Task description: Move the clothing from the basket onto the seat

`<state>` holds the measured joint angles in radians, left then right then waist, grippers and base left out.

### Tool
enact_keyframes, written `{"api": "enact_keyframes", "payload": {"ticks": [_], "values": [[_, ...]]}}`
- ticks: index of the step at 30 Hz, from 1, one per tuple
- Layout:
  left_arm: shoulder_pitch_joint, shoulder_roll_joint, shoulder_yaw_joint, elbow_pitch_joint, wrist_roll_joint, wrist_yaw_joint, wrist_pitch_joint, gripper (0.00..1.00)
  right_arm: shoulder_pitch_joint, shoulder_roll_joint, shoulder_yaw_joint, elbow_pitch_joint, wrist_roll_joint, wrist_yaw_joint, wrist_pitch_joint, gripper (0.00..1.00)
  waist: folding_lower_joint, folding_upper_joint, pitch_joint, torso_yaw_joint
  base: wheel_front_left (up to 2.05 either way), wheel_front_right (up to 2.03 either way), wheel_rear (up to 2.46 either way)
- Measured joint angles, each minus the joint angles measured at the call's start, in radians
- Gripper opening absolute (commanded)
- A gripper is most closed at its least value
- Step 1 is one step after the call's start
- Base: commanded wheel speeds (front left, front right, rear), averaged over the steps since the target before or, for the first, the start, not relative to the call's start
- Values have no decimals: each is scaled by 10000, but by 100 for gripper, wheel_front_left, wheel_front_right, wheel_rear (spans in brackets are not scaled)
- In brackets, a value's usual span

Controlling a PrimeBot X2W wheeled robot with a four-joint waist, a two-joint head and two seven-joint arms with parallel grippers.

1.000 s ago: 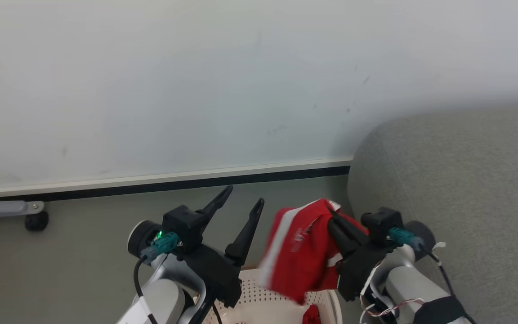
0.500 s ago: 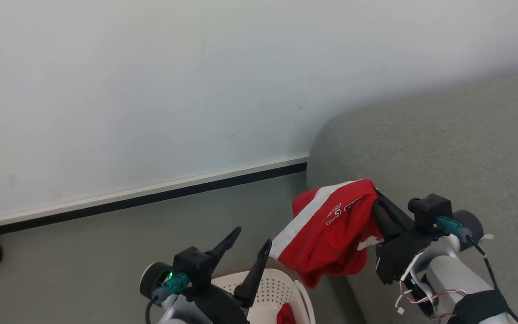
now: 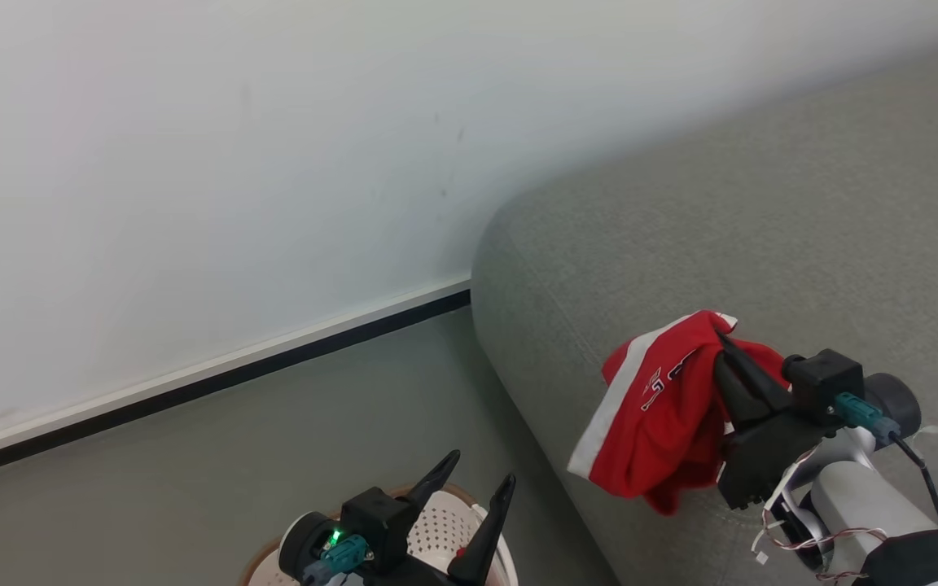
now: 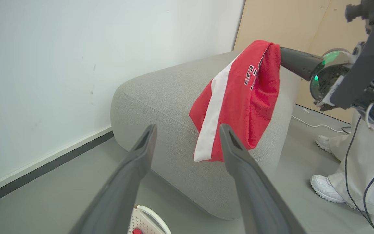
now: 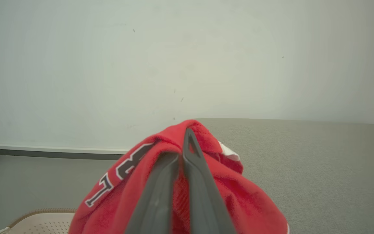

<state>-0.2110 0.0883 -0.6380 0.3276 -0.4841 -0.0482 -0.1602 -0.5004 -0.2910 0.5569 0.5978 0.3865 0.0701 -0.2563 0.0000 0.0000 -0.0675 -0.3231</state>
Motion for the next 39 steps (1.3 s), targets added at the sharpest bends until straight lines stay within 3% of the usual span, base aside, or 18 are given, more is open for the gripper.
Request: {"api": "enact_keyframes", "payload": {"ticks": [10,16,29,39], "values": [[-82,-119,-247,48,119,44,-90,100,-55,-435,-453,-508,2,-82,0,0,0,0,444,-443,0,0,0],[-151,-104,-222,-123,240,209,-100,100,-1245,-537,-988,-491,155,-82,-2,0,0,0,847,-329,0,0,0],[-899,428,-136,-1127,821,382,15,100,-4870,-1574,-2531,857,867,4,320,0,1,0,2214,433,0,0,0],[-1288,713,-153,-2088,1248,405,284,100,-6025,-2174,-2884,2048,930,6,529,0,2,1,3462,1196,0,0,0]]}}
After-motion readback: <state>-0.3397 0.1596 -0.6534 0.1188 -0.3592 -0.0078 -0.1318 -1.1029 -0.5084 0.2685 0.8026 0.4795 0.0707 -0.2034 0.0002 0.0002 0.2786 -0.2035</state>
